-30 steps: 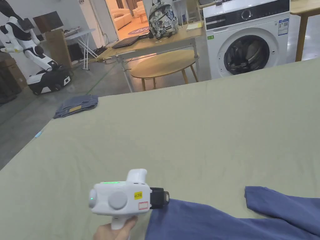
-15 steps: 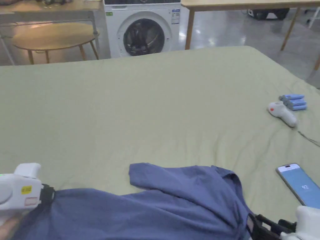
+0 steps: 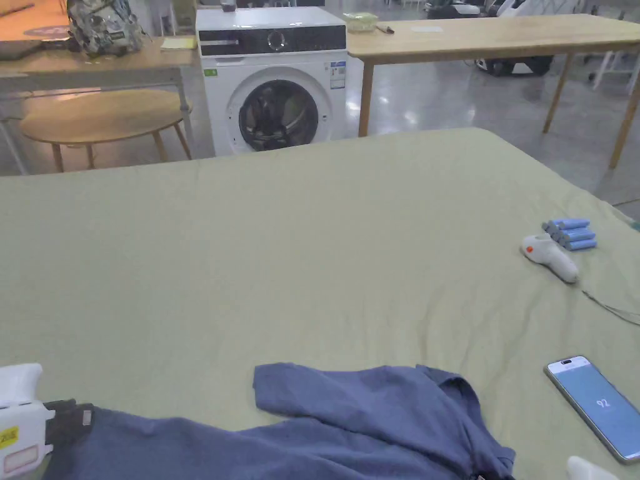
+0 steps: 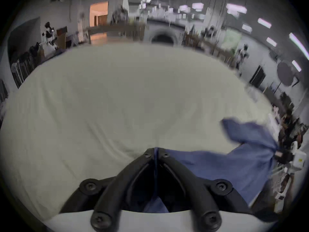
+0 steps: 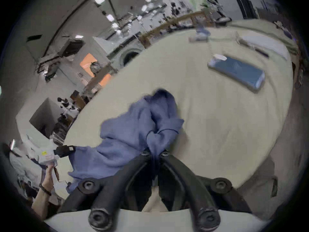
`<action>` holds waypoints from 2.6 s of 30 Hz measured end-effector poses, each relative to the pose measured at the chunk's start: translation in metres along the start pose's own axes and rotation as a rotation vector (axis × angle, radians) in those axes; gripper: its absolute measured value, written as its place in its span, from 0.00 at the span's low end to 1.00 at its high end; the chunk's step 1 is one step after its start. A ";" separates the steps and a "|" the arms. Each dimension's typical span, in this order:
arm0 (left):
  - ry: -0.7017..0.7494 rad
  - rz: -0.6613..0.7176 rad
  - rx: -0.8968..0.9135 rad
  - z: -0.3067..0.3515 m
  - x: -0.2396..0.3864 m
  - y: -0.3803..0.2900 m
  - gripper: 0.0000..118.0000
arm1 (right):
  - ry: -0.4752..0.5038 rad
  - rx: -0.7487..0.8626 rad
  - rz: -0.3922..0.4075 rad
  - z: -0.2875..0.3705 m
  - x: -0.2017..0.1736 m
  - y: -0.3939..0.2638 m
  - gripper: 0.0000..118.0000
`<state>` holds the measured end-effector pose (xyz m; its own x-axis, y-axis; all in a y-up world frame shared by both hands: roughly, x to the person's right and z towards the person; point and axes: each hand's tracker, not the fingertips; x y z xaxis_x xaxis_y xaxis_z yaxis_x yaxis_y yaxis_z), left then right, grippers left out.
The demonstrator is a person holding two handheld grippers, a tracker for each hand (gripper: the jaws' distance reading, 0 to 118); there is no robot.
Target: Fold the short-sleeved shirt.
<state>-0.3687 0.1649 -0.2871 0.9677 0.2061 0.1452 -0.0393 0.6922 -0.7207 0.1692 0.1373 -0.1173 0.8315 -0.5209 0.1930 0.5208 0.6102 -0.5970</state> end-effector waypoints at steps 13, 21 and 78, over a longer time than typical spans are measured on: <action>-0.015 -0.029 0.662 0.265 0.003 0.105 0.00 | 0.160 0.317 0.395 0.041 -0.142 0.178 0.03; 0.033 -0.066 0.795 0.289 0.005 0.184 0.00 | 0.230 0.457 0.455 0.040 -0.219 0.284 0.03; 0.204 0.148 0.302 0.151 -0.005 -0.160 0.40 | -0.109 0.087 0.434 -0.006 -0.002 -0.013 0.52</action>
<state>-0.4046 0.1570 -0.0702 0.9746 0.1983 -0.1045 -0.2240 0.8440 -0.4874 0.1593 0.1270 -0.1150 0.9894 -0.1431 0.0232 0.1304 0.8083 -0.5742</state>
